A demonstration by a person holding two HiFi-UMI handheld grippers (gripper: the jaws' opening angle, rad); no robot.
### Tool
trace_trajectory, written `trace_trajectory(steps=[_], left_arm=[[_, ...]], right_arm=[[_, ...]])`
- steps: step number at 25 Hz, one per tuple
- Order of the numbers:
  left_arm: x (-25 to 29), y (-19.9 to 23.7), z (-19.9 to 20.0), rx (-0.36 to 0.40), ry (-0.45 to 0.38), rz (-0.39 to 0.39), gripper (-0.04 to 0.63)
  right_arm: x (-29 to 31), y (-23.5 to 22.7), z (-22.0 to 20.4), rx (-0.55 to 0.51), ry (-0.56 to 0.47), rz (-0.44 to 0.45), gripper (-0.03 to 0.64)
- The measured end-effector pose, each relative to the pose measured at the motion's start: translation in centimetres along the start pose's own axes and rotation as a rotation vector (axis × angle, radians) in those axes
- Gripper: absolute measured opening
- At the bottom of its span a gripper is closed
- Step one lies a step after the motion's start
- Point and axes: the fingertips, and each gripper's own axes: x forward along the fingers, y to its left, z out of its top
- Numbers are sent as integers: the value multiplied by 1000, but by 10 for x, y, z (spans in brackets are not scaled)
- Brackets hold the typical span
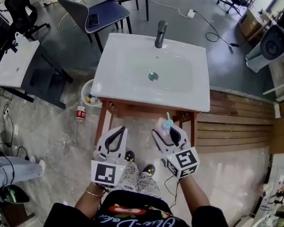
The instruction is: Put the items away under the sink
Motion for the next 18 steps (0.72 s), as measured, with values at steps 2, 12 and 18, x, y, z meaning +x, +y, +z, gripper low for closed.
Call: trace_trajectory(steps=[2, 12, 18], left_arm=[[3, 2, -5, 5, 13, -1, 8], [27, 4, -18, -16, 34, -20, 8], [38, 7, -27, -24, 46, -26, 8]], right_arm=[[3, 0, -5, -1, 9, 0, 215], [16, -16, -16, -17, 30, 2, 215], [24, -21, -18, -20, 50, 14, 215]])
